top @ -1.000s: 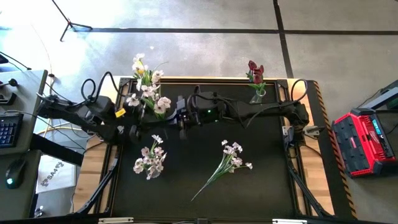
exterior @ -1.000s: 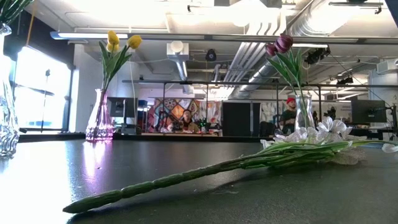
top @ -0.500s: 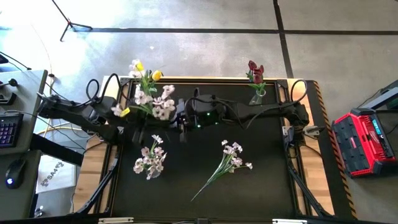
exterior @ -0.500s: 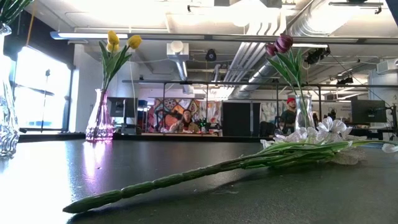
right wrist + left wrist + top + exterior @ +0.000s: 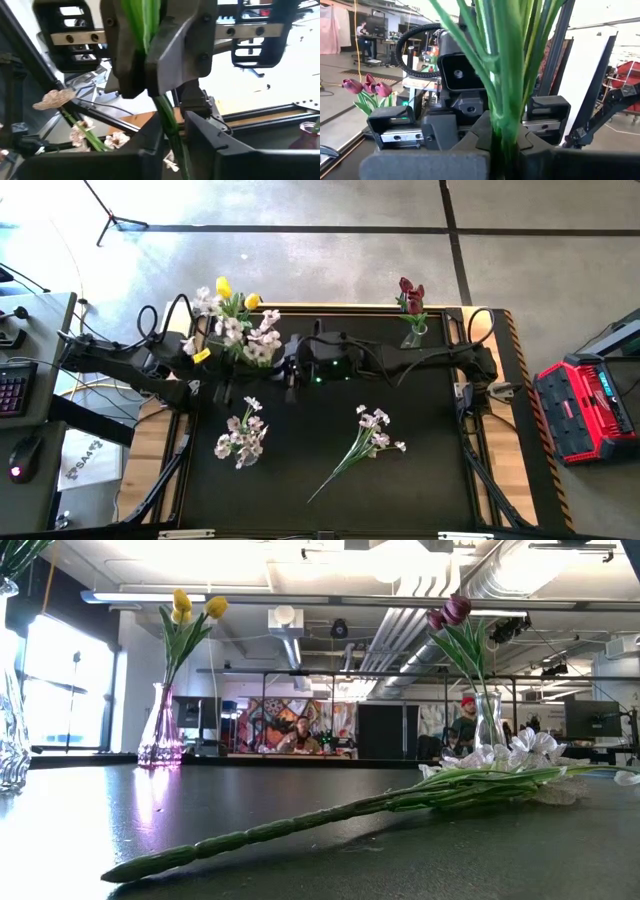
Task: Sort flowers into vase by color
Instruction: Put the right white flower into the bottom transparent vase
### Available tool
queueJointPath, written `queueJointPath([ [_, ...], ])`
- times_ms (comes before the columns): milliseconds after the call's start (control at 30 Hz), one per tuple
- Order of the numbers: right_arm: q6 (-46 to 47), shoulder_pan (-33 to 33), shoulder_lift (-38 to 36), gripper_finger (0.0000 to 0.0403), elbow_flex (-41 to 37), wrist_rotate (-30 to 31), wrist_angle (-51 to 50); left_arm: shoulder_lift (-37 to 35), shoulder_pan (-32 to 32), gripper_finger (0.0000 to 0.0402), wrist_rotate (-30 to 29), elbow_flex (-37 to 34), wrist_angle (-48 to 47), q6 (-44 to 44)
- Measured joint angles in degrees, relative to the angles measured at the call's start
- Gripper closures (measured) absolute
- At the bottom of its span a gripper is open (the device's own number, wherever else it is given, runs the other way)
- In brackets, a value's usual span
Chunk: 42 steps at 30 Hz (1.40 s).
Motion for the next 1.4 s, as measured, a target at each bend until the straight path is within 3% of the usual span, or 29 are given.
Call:
queueJointPath([
  [300,2.0,-0.2,-0.2,0.0281,0.0,6.1,-0.3,-3.8,-0.1,0.0401,-5.9,0.0,-2.6,0.0],
  [533,5.1,-0.4,-2.3,0.0274,0.0,14.5,-5.3,-10.2,-0.2,0.0401,-12.2,0.0,-9.0,1.2],
  [800,5.4,0.0,-5.7,0.0274,0.0,16.2,-7.6,-15.3,-0.2,0.0401,-13.8,0.0,-19.4,1.3],
  [1133,10.7,3.8,-9.4,0.0274,0.0,27.3,-19.0,-22.5,-0.2,0.0401,-10.2,0.0,-35.3,-2.4],
  [1400,15.8,6.1,-11.1,0.0274,0.0,35.2,-26.8,-24.9,-0.4,0.0401,-0.3,-0.3,-36.3,-6.1],
])
